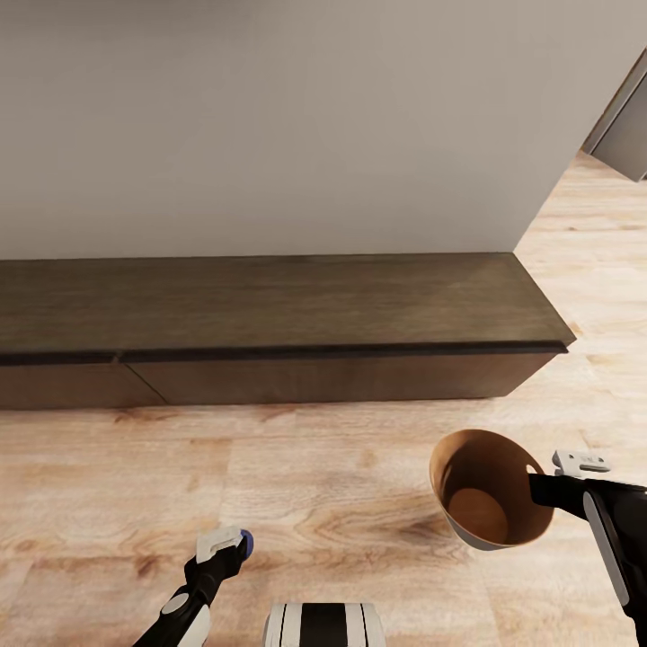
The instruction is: Put the three can of soda from the living room inside the tash can in the kitchen.
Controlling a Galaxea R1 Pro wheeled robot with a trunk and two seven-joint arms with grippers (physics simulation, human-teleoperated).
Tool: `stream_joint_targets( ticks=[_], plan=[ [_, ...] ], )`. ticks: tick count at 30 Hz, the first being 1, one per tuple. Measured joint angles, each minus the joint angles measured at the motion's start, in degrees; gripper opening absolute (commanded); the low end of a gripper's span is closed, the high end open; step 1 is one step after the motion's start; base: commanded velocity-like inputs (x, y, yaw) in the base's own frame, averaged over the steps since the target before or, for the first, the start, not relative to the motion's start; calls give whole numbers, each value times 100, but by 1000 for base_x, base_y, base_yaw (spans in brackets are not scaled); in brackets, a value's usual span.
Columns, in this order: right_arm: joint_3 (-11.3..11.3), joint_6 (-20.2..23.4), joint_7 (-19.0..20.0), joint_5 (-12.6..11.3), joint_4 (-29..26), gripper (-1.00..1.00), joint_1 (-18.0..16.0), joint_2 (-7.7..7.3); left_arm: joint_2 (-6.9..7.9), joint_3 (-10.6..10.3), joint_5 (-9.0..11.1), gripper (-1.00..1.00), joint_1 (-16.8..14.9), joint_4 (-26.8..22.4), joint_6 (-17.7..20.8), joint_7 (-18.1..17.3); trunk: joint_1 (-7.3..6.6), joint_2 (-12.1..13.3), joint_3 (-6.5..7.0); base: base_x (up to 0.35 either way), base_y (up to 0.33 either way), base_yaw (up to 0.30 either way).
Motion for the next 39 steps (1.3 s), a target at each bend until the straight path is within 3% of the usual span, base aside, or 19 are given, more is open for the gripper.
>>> stream_joint_targets(
  ticks=[17, 39],
  plan=[
    [1, 0, -1, 4, 1, -100, 3, 7, 0, 0, 0, 100, 0, 0, 2, 0, 153, -279, -125, 0, 0, 0],
    [-23, -8, -7, 0, -259, -100, -4, -18, 0, 0, 0, 100, 0, -8, 2, 0, 154, -281, -126, 0, 0, 0]
  ],
)
